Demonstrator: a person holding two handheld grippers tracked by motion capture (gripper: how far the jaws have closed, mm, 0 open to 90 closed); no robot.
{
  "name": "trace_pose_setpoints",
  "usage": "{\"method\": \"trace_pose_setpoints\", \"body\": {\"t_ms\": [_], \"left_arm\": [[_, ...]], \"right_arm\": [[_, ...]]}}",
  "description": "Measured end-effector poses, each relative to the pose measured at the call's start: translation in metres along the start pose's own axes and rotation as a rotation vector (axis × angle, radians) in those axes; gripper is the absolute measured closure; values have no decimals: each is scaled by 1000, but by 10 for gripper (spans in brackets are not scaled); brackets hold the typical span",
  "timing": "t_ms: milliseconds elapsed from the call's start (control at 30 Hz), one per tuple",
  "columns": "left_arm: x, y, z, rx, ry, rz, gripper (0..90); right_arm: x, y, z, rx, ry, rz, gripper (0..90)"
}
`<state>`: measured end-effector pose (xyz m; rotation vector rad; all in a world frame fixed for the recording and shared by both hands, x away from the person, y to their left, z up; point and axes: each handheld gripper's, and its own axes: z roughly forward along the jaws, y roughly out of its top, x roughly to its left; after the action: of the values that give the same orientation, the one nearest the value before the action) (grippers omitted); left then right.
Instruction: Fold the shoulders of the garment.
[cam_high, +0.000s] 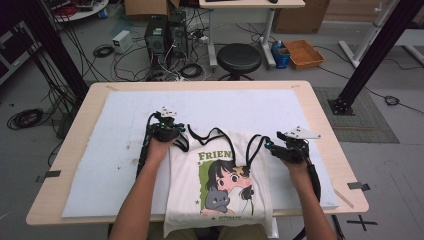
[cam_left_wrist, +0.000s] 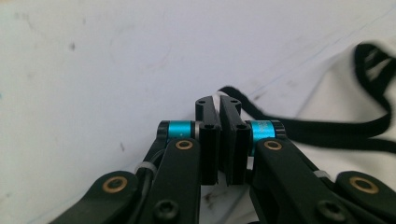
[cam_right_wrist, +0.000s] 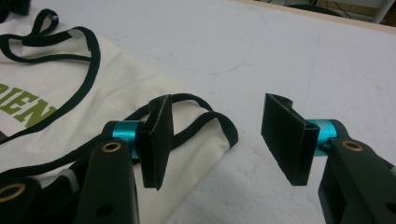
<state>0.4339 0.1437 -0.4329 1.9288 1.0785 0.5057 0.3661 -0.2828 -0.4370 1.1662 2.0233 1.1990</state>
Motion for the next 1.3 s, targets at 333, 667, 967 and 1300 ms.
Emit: {"method": "trace_pose_setpoints", "body": {"t_ms": [333,667,967,1300], "left_arm": [[-36,-16,-56,-208,-312,123,861],[-66,-44,-84,-148,-517,154,624],[-67,-66,-75,-87,-213,48,545],[-87,-56,-42,70,-62,63,592]], "right_arm": [[1,-1,-5,-9,-4,6,438],[4,0,-8,-5,-1,-2,439],[25,5,-17,6,112,-14,439],[94,-4,7,161,286,-293,704]]}}
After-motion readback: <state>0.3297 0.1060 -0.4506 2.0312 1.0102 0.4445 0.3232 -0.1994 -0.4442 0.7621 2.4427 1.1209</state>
